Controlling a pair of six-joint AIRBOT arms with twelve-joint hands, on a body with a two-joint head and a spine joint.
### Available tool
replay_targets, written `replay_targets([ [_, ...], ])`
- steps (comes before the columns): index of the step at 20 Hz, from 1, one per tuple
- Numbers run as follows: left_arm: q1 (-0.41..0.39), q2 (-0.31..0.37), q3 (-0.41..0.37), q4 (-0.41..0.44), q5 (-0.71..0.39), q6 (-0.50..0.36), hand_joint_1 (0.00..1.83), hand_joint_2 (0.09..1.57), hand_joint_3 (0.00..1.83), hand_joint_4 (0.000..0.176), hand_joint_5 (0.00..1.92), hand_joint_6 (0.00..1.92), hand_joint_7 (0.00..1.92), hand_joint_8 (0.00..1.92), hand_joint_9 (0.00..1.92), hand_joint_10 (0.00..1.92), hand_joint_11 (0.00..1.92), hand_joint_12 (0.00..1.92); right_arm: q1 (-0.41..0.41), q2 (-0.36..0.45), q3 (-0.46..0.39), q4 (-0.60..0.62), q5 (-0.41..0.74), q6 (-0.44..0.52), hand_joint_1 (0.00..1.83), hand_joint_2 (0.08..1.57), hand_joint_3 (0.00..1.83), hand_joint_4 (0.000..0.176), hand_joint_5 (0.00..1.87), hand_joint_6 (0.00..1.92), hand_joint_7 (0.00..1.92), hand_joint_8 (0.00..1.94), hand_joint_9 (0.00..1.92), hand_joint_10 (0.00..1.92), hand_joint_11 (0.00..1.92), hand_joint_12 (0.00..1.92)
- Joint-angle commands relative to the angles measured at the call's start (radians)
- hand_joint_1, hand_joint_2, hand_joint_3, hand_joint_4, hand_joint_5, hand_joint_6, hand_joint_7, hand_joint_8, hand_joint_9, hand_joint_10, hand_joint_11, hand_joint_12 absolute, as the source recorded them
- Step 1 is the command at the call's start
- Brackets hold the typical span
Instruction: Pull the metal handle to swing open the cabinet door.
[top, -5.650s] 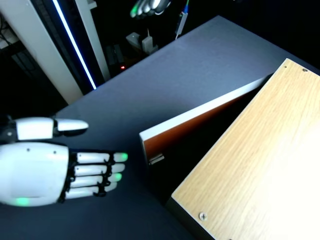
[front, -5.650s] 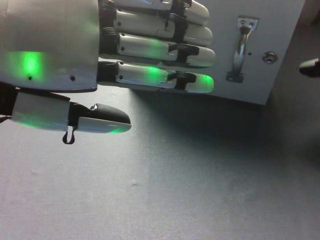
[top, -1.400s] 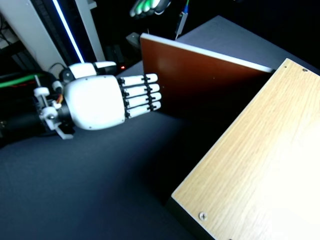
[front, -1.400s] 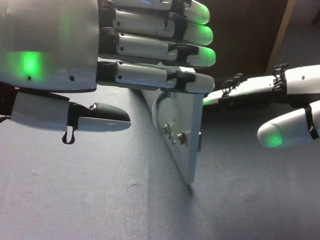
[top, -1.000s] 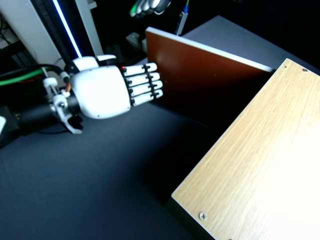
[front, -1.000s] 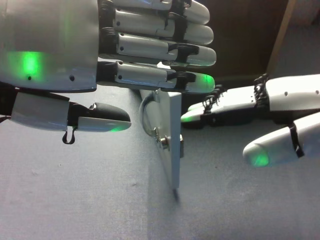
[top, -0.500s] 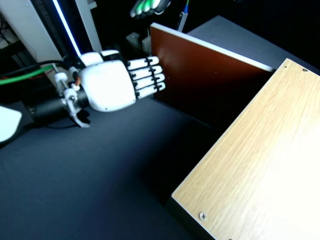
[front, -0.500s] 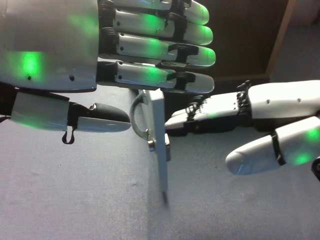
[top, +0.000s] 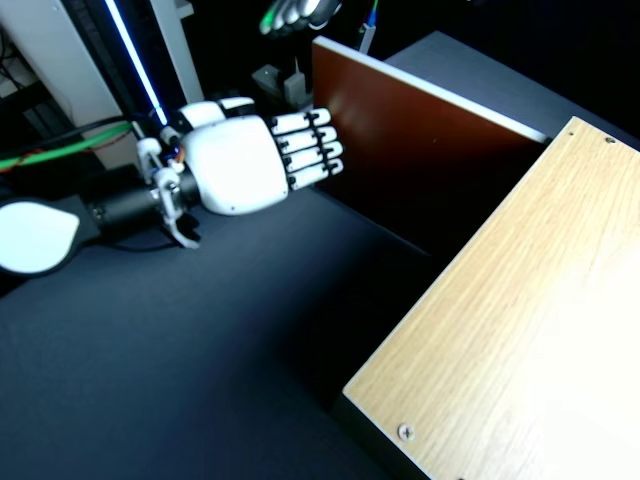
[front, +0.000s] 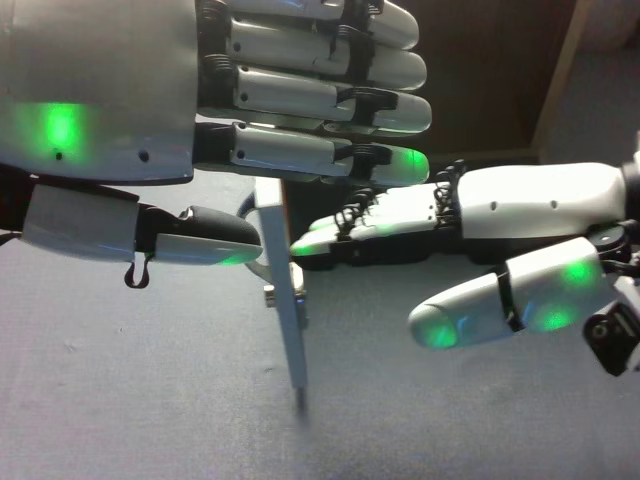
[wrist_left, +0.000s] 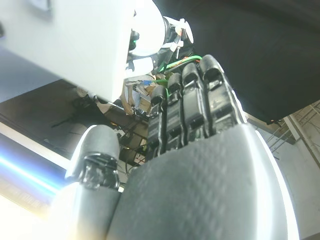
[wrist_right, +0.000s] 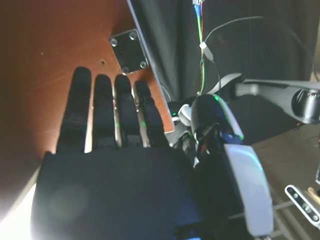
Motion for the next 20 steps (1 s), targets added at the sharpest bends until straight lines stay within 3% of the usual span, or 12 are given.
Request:
replay_targets([
  [1,-0.010,0.007,-0.003,-0.099,-0.019,0.004,0.00,1.57,0.08,0.000,0.16,0.00,0.16,0.00,0.14,0.00,0.00,0.38,0.014,-0.007,0.003,0.066,0.075,-0.001,0.00,1.57,0.05,0.000,0.10,0.01,0.10,0.00,0.07,0.00,0.00,0.27],
  [20,-0.010,0.007,-0.003,-0.099,-0.019,0.004,0.00,1.57,0.09,0.000,0.16,0.00,0.16,0.00,0.14,0.00,0.00,0.36,0.026,-0.098,0.019,0.063,0.053,-0.014,0.00,1.57,0.05,0.000,0.09,0.00,0.10,0.00,0.07,0.00,0.00,0.30],
])
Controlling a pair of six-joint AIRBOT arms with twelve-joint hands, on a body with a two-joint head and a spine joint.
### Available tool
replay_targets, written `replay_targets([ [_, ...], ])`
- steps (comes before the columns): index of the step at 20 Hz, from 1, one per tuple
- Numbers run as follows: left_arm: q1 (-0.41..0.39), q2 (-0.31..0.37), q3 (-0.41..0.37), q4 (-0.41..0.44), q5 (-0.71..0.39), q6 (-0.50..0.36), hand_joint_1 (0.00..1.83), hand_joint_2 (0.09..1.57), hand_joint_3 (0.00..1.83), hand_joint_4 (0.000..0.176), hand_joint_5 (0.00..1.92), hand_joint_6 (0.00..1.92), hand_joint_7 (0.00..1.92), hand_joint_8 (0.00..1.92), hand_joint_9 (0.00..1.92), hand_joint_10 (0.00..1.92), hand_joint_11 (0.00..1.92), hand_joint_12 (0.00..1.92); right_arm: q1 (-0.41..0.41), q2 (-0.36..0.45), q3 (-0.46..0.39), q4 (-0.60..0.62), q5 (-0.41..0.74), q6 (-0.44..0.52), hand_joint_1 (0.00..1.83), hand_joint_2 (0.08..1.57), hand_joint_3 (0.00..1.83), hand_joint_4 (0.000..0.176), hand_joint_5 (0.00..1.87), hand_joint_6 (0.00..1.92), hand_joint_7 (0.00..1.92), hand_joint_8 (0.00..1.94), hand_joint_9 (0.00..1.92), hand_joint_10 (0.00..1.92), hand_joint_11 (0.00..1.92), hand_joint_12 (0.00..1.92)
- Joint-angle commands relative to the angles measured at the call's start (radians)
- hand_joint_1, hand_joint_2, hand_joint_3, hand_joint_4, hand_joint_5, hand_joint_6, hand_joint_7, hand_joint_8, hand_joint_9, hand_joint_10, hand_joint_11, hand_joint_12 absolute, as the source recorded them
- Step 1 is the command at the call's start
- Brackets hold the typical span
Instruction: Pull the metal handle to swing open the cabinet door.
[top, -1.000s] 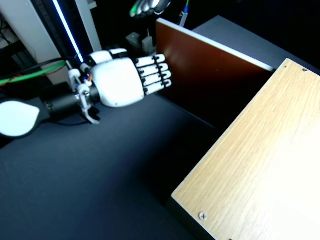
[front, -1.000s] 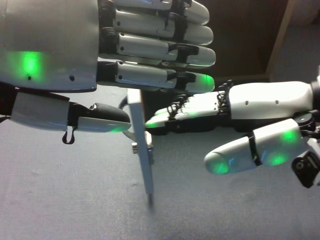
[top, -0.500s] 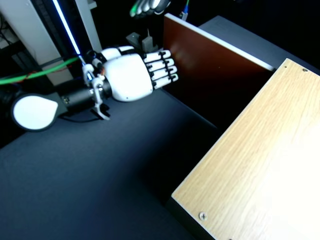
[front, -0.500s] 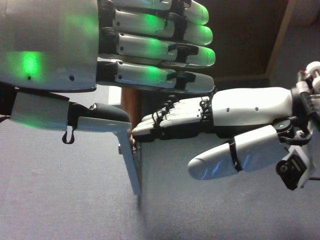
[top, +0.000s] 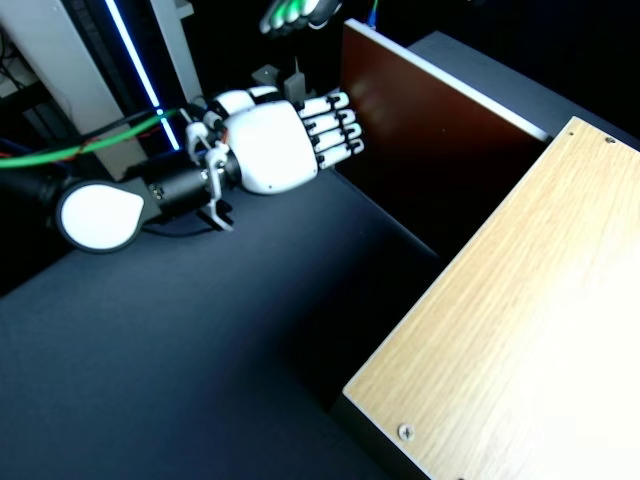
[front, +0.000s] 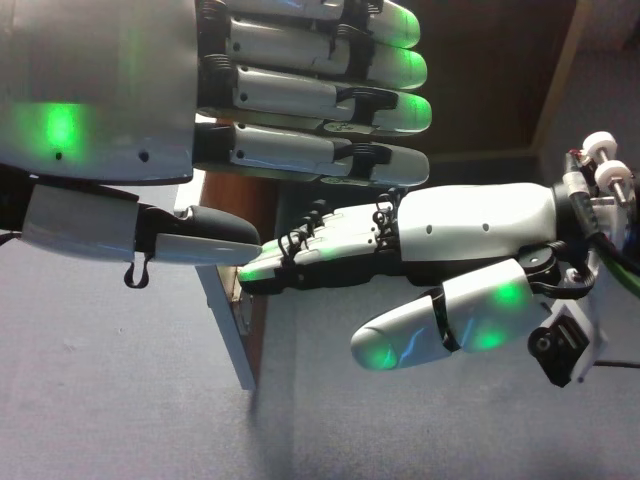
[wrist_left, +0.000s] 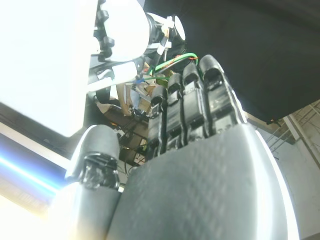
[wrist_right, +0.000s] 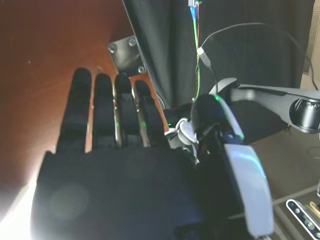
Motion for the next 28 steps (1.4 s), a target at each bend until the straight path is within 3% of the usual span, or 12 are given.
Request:
replay_targets([
  [1,-0.010,0.007,-0.003,-0.099,-0.019,0.004,0.00,1.57,0.09,0.000,0.16,0.00,0.16,0.00,0.14,0.00,0.00,0.36,0.014,-0.005,-0.003,0.064,0.091,0.004,0.00,1.57,0.05,0.000,0.08,0.00,0.09,0.00,0.07,0.00,0.00,0.29],
  [18,-0.010,0.007,-0.003,-0.099,-0.019,0.004,0.00,1.57,0.05,0.000,0.17,0.00,0.17,0.00,0.15,0.00,0.00,0.38,0.014,-0.003,0.042,0.050,0.073,0.004,0.00,1.57,0.04,0.000,0.09,0.00,0.10,0.00,0.08,0.00,0.00,0.32],
  [28,-0.010,0.007,-0.003,-0.099,-0.019,0.004,0.00,1.57,0.07,0.000,0.16,0.00,0.16,0.00,0.14,0.00,0.00,0.37,0.014,0.079,0.070,0.044,-0.008,0.004,0.00,1.57,0.03,0.000,0.09,0.01,0.09,0.00,0.06,0.00,0.00,0.26],
])
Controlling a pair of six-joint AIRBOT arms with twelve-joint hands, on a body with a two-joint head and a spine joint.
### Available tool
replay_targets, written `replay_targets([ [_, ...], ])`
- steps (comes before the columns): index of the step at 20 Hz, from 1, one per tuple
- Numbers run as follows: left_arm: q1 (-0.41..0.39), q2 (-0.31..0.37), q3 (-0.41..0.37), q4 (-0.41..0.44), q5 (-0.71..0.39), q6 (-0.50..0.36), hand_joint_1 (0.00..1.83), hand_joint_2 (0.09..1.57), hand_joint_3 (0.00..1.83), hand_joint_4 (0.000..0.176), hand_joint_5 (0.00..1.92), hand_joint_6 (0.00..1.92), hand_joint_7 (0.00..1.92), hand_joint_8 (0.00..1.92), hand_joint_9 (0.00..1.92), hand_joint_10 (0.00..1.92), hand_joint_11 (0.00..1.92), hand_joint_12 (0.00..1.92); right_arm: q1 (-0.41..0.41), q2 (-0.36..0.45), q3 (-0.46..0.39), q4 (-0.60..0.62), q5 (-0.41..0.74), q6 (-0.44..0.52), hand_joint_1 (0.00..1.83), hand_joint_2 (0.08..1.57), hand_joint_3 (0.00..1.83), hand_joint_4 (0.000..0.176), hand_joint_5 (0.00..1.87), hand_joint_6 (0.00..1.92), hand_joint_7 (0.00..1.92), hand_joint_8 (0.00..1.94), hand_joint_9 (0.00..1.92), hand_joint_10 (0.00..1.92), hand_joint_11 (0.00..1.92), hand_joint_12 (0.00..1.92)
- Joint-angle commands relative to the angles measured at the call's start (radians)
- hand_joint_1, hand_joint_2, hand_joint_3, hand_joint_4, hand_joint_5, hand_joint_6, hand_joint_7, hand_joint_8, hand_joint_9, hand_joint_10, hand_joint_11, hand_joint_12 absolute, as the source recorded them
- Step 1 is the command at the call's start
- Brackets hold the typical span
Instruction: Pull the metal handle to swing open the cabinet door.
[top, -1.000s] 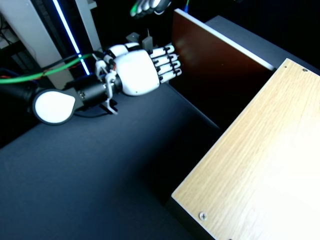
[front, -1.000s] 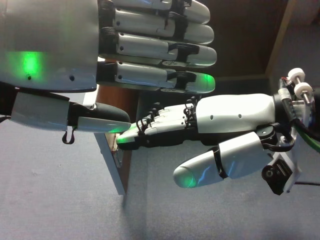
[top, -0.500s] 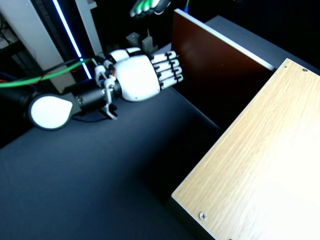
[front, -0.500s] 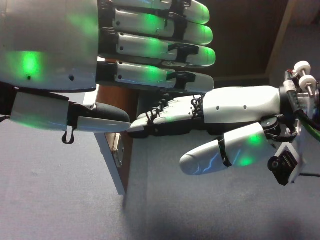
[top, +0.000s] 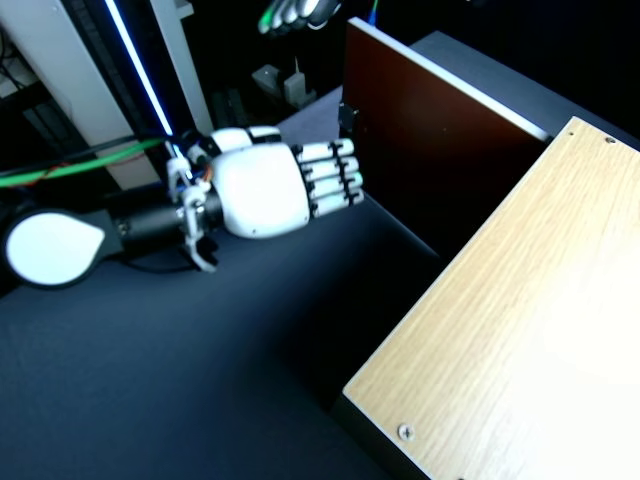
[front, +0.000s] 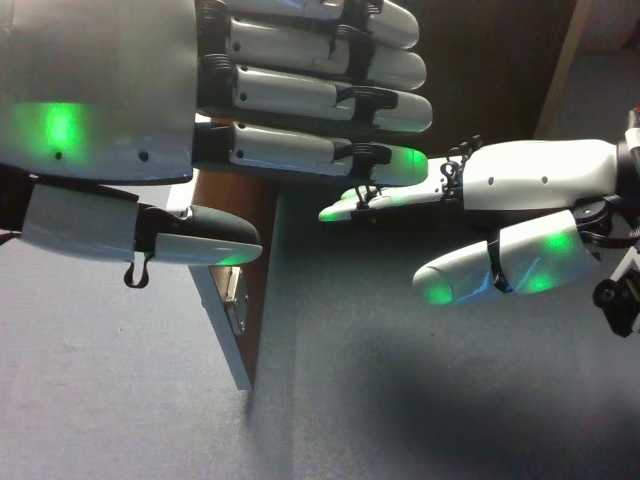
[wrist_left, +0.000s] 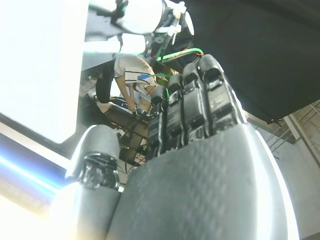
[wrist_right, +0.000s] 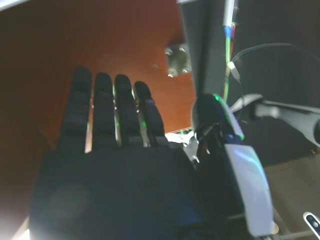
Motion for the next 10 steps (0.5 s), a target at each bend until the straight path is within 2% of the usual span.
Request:
replay_targets([
  [1,-0.010,0.007,-0.003,-0.099,-0.019,0.004,0.00,1.57,0.08,0.000,0.16,0.00,0.16,0.00,0.14,0.00,0.00,0.37,0.019,0.014,0.005,0.067,0.050,0.004,0.00,1.57,0.03,0.000,0.09,0.00,0.09,0.00,0.07,0.00,0.00,0.27],
  [10,-0.010,0.007,-0.003,-0.099,-0.019,0.004,0.00,1.57,0.08,0.000,0.17,0.00,0.17,0.00,0.14,0.00,0.00,0.36,0.059,0.049,0.023,0.061,-0.011,0.004,0.00,1.57,0.04,0.000,0.09,0.00,0.09,0.00,0.06,0.00,0.00,0.25],
])
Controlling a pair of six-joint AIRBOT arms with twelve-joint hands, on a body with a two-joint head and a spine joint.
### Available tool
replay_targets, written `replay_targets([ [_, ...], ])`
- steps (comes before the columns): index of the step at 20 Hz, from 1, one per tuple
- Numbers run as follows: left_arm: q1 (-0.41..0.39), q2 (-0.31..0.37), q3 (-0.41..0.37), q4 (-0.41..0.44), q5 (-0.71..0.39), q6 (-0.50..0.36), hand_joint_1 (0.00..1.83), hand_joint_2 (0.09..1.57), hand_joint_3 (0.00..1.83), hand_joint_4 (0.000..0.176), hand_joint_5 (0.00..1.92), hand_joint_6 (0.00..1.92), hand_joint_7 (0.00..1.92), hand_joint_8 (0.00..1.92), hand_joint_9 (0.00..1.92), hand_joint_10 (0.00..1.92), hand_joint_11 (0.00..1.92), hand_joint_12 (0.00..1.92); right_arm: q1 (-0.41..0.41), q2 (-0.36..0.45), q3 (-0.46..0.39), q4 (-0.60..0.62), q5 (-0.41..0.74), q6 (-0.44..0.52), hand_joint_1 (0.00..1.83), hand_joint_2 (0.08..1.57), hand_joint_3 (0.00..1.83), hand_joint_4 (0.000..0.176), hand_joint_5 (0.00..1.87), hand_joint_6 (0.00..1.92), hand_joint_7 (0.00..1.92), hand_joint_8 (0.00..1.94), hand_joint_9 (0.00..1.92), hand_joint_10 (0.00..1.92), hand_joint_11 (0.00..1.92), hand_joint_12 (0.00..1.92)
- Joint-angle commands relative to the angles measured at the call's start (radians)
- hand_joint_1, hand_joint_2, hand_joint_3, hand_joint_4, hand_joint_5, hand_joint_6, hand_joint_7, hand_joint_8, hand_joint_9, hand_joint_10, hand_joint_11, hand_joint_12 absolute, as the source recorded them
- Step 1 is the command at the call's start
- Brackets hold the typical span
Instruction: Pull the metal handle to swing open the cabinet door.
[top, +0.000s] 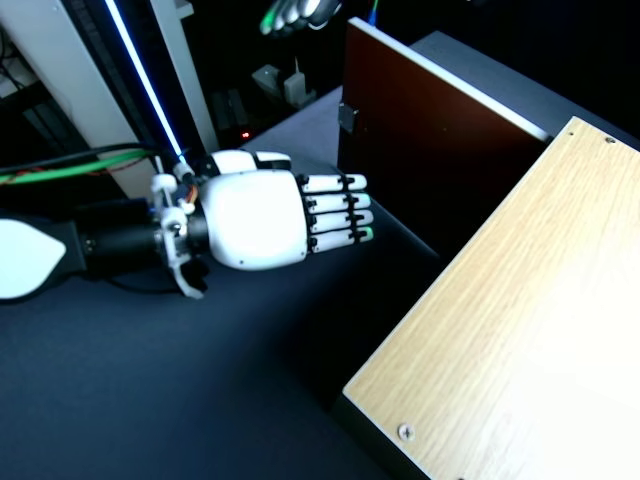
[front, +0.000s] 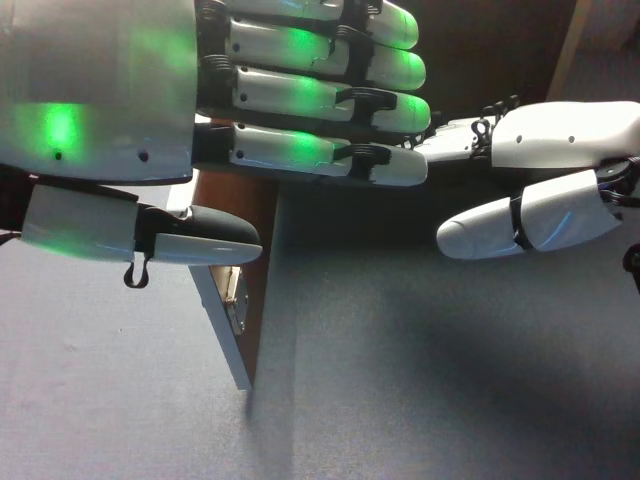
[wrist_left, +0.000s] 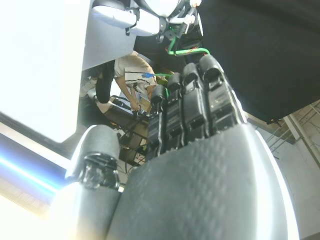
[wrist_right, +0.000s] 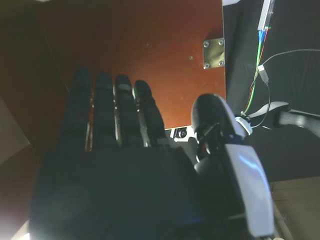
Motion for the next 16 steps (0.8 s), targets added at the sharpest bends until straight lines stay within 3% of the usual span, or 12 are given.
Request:
replay_targets([
  [1,-0.010,0.007,-0.003,-0.099,-0.019,0.004,0.00,1.57,0.08,0.000,0.17,0.00,0.17,0.00,0.14,0.00,0.00,0.36,0.022,0.008,0.009,0.067,0.065,0.004,0.00,1.57,0.04,0.000,0.08,0.00,0.08,0.00,0.06,0.00,0.00,0.25],
  [16,-0.010,0.007,-0.003,-0.099,-0.019,0.004,0.00,1.57,0.07,0.000,0.17,0.00,0.17,0.00,0.15,0.00,0.00,0.37,0.095,0.058,-0.020,0.043,0.097,0.005,0.00,1.57,0.03,0.000,0.09,0.00,0.09,0.00,0.07,0.00,0.00,0.28],
])
